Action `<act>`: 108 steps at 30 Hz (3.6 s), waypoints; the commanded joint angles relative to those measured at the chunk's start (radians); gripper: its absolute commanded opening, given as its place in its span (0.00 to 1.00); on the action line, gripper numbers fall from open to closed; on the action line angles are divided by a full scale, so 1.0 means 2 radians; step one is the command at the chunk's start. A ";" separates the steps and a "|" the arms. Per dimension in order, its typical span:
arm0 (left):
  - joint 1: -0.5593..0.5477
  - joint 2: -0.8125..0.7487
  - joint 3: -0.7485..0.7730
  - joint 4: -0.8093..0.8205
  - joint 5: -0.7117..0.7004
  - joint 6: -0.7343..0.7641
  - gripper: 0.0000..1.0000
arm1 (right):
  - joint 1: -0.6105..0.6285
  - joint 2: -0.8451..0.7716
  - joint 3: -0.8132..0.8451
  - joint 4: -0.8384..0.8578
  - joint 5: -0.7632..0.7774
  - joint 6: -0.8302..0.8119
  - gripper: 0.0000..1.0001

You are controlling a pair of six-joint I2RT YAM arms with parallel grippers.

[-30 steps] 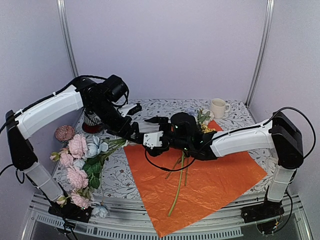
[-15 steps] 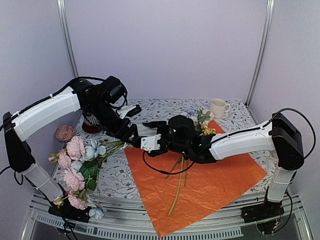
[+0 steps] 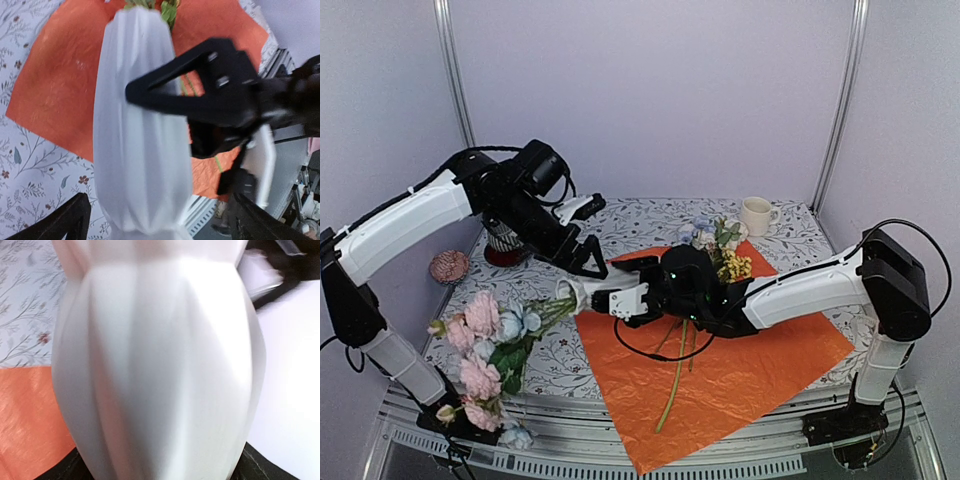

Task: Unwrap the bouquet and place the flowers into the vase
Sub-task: Pass from the left arm to the right, then pass from the right arm to the left

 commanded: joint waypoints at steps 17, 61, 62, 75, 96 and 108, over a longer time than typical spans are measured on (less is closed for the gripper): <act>0.129 -0.091 0.187 0.059 -0.003 -0.008 0.98 | 0.009 -0.046 -0.030 0.017 -0.010 0.029 0.59; 0.269 -0.472 -0.389 0.525 0.145 -0.143 0.95 | -0.152 -0.142 0.017 0.039 -0.236 0.615 0.56; 0.255 -0.470 -0.402 0.547 0.147 -0.148 0.94 | -0.152 -0.140 0.018 0.040 -0.242 0.618 0.55; -0.009 -0.332 -0.409 0.691 0.007 -0.088 0.98 | -0.141 -0.116 0.014 0.092 -0.320 0.641 0.54; -0.041 -0.207 -0.362 0.781 0.051 -0.086 0.98 | -0.101 -0.119 -0.006 0.167 -0.402 0.636 0.53; -0.060 -0.170 -0.341 0.783 0.096 -0.064 0.98 | -0.100 -0.116 -0.007 0.165 -0.420 0.648 0.53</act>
